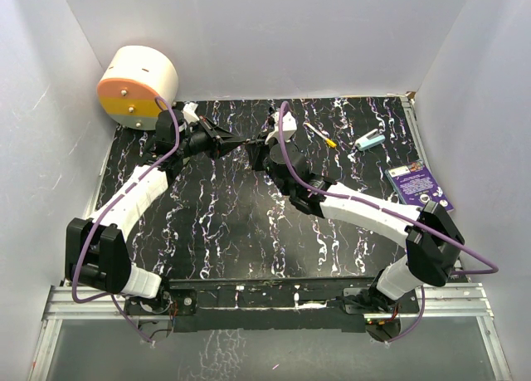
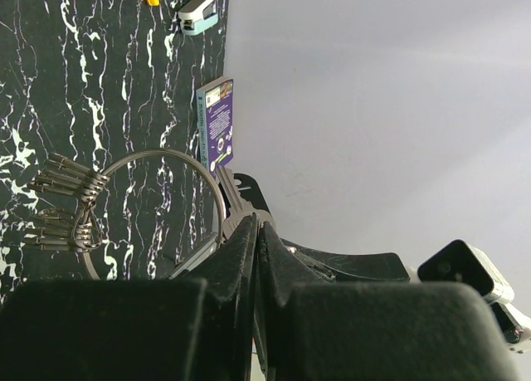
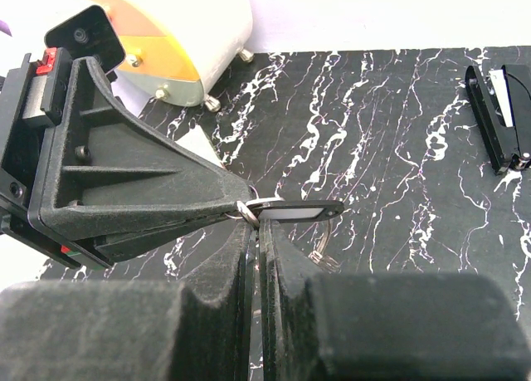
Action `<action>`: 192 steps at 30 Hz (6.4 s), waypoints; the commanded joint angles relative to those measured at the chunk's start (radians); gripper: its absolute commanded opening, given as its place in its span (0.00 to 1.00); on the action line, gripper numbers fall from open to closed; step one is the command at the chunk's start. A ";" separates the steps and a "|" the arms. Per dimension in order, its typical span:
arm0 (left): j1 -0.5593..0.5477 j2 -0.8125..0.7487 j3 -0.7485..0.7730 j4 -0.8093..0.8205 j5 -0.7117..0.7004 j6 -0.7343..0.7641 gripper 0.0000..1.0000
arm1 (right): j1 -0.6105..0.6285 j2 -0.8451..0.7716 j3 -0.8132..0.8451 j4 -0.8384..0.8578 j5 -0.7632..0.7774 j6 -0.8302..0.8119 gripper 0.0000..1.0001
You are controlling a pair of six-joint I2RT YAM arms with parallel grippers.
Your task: Put the keys on the keyring
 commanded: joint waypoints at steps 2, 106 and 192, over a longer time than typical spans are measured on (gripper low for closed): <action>-0.010 -0.048 0.008 0.001 0.037 0.018 0.00 | -0.004 0.001 0.073 0.063 -0.033 0.020 0.08; -0.019 -0.048 0.020 0.001 0.042 0.007 0.00 | 0.001 0.069 0.122 0.059 0.075 0.093 0.08; -0.017 -0.048 -0.004 -0.017 -0.017 0.069 0.00 | 0.011 0.012 0.096 -0.010 0.160 0.150 0.08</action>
